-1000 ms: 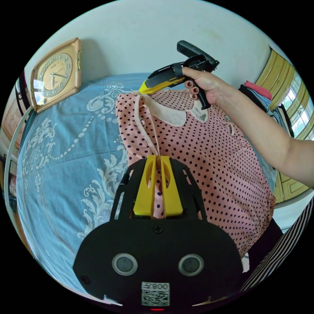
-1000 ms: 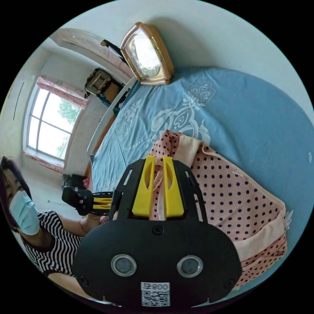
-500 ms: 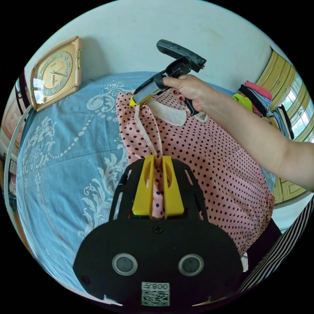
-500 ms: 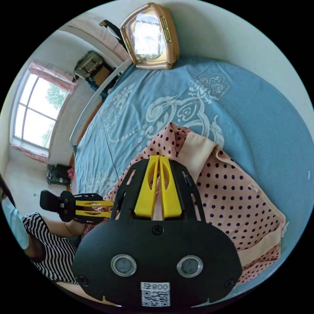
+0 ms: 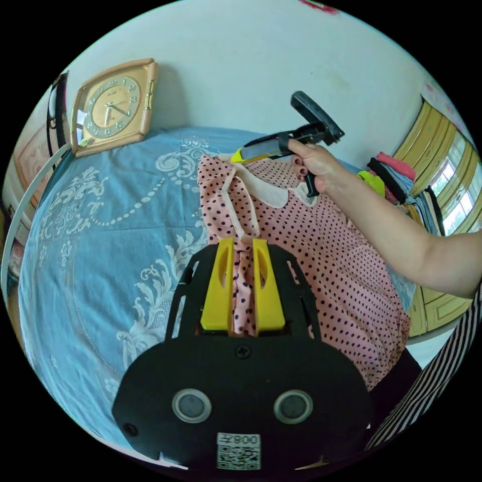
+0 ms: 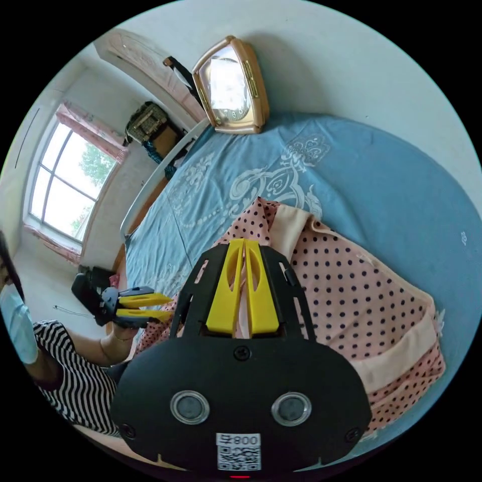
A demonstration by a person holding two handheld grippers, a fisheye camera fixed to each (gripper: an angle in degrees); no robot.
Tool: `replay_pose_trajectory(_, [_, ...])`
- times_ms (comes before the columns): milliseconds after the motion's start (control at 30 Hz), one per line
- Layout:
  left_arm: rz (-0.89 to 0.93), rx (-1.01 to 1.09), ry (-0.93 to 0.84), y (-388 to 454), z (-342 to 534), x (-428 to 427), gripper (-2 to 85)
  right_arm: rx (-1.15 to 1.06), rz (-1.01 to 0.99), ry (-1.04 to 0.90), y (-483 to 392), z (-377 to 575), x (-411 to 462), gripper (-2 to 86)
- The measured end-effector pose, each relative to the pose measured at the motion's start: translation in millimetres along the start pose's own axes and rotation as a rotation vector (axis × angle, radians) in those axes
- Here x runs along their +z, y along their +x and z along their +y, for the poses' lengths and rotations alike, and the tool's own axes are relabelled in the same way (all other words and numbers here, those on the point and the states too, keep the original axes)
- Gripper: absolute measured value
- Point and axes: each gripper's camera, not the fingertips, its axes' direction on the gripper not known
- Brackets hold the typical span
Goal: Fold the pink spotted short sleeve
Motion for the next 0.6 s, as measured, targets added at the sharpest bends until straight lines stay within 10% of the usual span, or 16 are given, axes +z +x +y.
replay_pose_trajectory(600, [0.544,-0.425,-0.155,-64,200,-125,7.5,0.65,-0.129,0.112,-21,572,-94,3.5])
